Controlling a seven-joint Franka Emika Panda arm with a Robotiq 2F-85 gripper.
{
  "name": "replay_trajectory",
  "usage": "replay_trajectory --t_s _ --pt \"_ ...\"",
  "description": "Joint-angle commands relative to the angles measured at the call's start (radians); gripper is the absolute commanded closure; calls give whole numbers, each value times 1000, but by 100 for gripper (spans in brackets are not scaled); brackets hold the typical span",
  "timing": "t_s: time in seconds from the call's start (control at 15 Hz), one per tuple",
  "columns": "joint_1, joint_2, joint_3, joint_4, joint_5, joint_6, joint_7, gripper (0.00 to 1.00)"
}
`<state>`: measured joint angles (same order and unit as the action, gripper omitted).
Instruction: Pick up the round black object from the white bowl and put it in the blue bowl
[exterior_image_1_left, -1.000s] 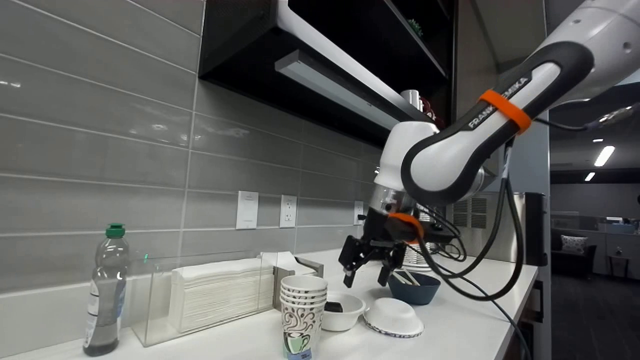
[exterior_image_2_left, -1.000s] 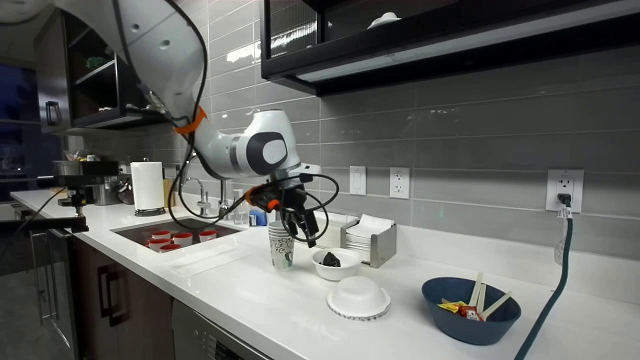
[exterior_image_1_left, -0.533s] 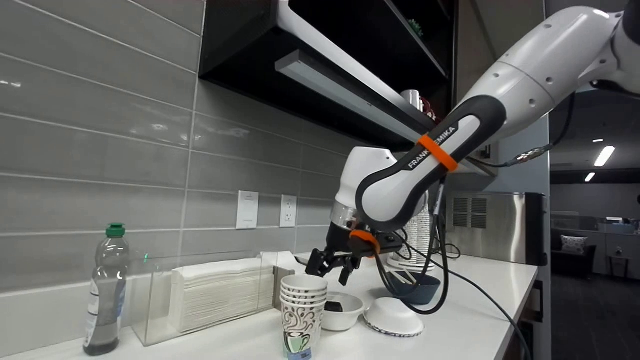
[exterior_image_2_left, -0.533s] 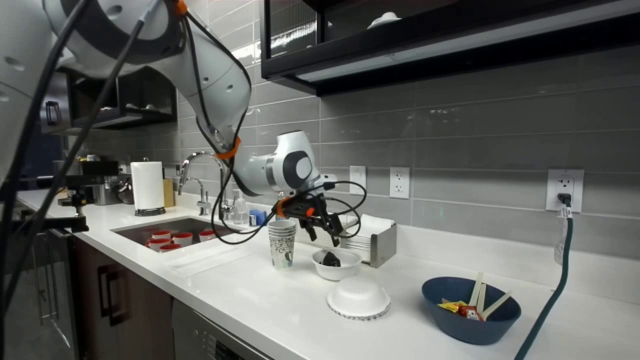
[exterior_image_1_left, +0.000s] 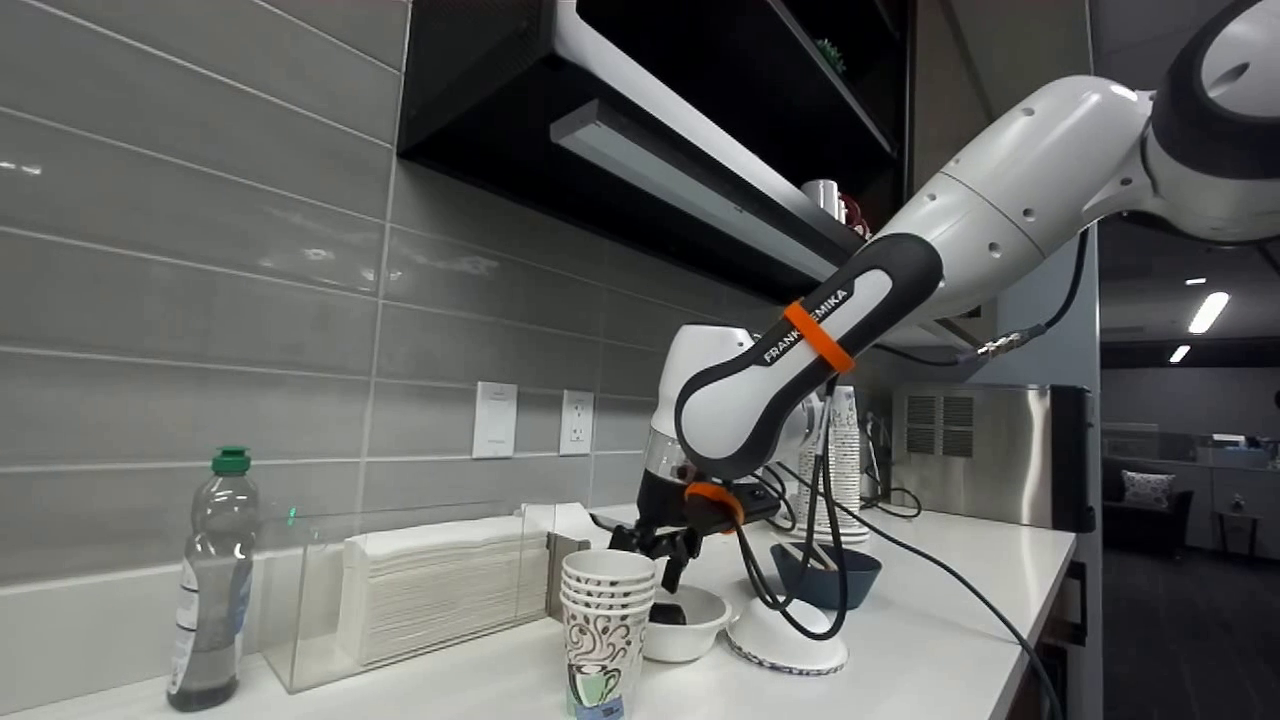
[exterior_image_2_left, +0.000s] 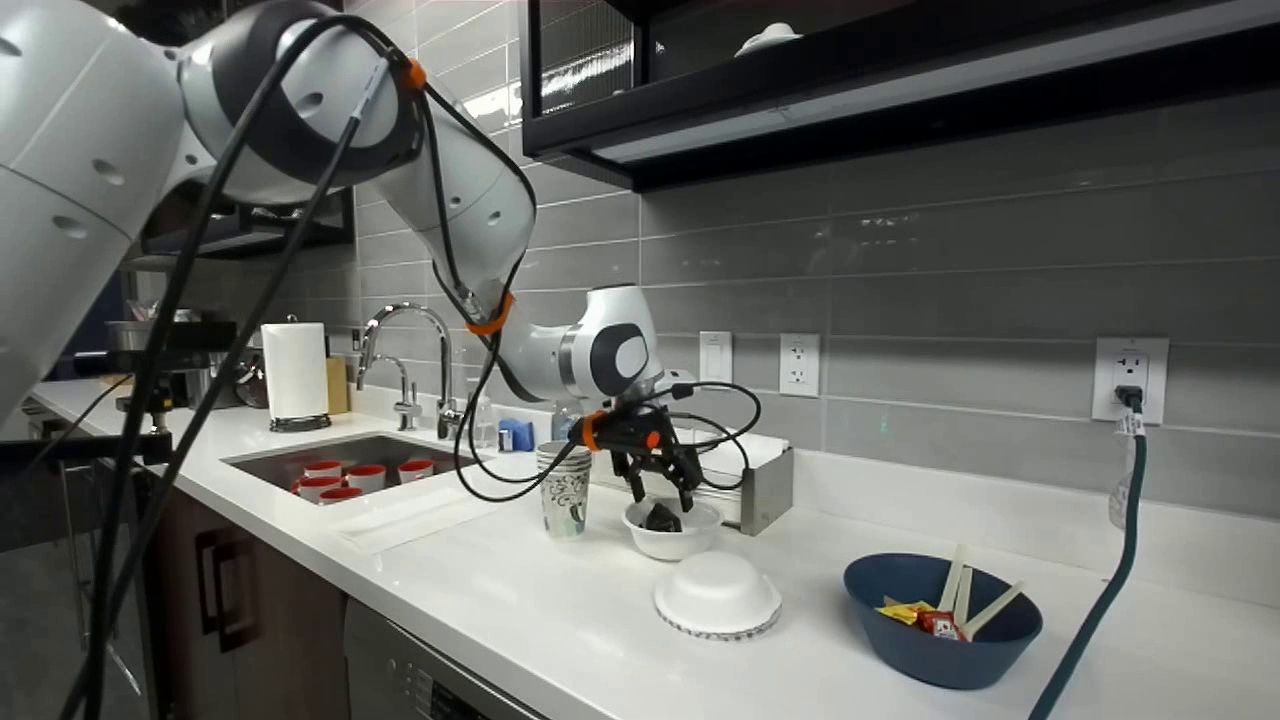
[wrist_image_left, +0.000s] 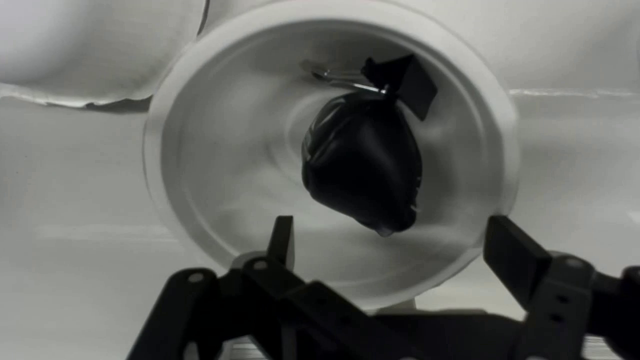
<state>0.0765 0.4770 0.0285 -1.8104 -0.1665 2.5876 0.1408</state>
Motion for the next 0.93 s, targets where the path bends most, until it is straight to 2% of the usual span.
replay_trajectory --t_s 0.0,0.27,0.33,0.53,0.67,0.8,0.87 --pt "-17 20 5 43 66 -45 -52 10" --pt "-39 -1 15 36 126 -65 -84 6" --pt "-45 -7 17 34 140 -66 -91 2" --pt "-48 -13 13 31 155 -78 -97 1" --pt "-46 -14 9 26 155 -85 -92 8" --pt "-43 -14 4 22 149 -94 -86 22" --pt "-41 -14 2 21 146 -97 -82 33"
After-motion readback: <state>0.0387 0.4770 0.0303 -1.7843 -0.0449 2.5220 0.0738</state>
